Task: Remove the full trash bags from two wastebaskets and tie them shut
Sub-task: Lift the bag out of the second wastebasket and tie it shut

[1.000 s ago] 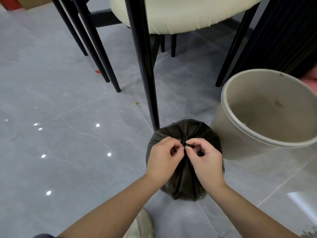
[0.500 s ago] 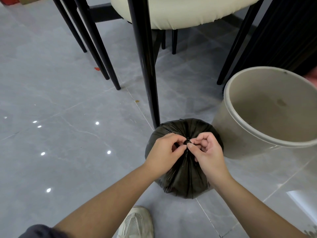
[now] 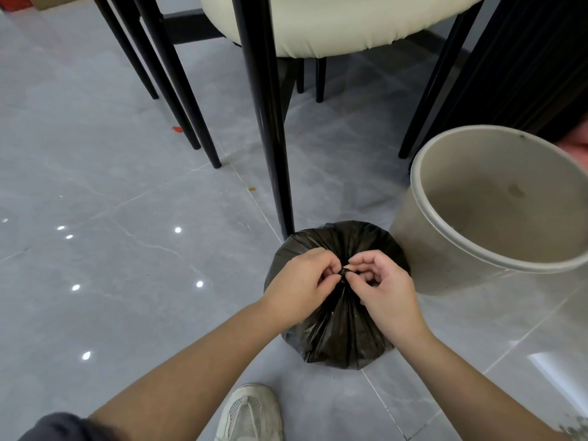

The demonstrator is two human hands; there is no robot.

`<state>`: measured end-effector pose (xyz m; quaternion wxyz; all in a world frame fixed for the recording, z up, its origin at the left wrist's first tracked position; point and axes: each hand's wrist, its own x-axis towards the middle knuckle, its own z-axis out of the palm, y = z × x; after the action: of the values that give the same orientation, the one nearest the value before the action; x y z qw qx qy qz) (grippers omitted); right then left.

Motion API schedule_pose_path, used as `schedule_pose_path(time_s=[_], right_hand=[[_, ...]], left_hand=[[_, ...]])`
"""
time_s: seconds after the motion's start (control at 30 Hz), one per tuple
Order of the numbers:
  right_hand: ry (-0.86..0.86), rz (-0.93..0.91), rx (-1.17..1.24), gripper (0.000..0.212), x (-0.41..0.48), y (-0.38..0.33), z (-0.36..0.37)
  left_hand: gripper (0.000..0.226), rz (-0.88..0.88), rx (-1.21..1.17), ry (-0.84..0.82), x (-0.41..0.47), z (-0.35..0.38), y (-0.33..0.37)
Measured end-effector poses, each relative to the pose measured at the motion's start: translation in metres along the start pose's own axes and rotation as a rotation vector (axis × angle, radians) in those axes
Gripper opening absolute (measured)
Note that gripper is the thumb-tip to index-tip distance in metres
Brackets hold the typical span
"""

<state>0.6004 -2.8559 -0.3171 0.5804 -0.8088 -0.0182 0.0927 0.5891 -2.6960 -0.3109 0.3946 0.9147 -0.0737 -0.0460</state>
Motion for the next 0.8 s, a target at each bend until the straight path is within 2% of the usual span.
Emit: schedule_pose_path(time_s=[0.23, 0.37, 0.47, 0.6, 0.8], right_hand=[[-0.108, -0.024, -0.102, 0.016, 0.007, 0.001, -0.002], [-0.217, 0.118, -0.040, 0.012, 0.009, 0.000, 0.001], [-0.253, 0.230, 0.047, 0.017, 0.010, -0.002, 0.001], [-0.252, 0.346, 0.177, 0.026, 0.008, -0.006, 0.003], [-0.119, 0.334, 0.313, 0.014, 0.006, -0.004, 0.006]], left_hand=[[0.003, -0.029, 0.006, 0.001, 0.002, 0.002, 0.001], [0.006, 0.010, 0.083, -0.012, 0.004, 0.000, 0.000], [0.006, 0.036, 0.123, 0.017, 0.004, -0.003, -0.003], [0.005, 0.028, 0.155, 0.091, -0.001, 0.001, 0.000], [0.016, -0.092, 0.046, 0.139, -0.005, 0.005, 0.002]])
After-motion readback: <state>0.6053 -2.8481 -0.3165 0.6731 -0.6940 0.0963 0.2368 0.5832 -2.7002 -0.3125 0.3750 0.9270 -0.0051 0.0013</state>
